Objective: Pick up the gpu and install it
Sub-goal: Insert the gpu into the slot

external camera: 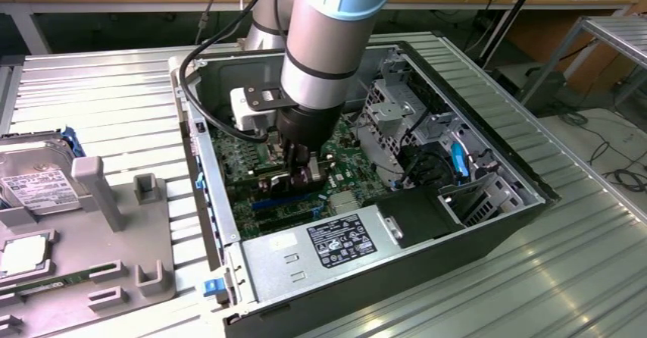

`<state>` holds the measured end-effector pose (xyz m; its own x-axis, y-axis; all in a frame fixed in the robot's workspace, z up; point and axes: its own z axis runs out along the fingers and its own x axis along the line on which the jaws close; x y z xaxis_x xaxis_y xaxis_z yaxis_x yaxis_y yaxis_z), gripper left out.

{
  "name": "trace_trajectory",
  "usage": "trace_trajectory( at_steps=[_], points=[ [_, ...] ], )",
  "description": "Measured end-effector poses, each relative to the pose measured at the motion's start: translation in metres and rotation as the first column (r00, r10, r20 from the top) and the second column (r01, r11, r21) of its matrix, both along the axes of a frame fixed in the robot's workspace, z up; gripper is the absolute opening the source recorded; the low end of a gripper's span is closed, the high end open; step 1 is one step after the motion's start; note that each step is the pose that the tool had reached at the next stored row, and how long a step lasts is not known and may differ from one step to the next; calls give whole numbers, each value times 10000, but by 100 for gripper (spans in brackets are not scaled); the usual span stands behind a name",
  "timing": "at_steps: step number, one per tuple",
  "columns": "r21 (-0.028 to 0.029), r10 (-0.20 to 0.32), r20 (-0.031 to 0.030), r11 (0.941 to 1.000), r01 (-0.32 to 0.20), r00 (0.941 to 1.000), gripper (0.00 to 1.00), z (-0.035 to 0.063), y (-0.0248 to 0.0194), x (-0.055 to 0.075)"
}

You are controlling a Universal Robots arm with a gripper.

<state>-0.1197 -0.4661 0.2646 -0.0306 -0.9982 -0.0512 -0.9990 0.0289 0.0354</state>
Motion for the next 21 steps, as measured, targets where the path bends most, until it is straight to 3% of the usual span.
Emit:
trace_trajectory(
  at_steps=[21],
  points=[
    [-4, 0, -2, 10000, 0, 10000, 27, -31, -12, -4]
  ],
)
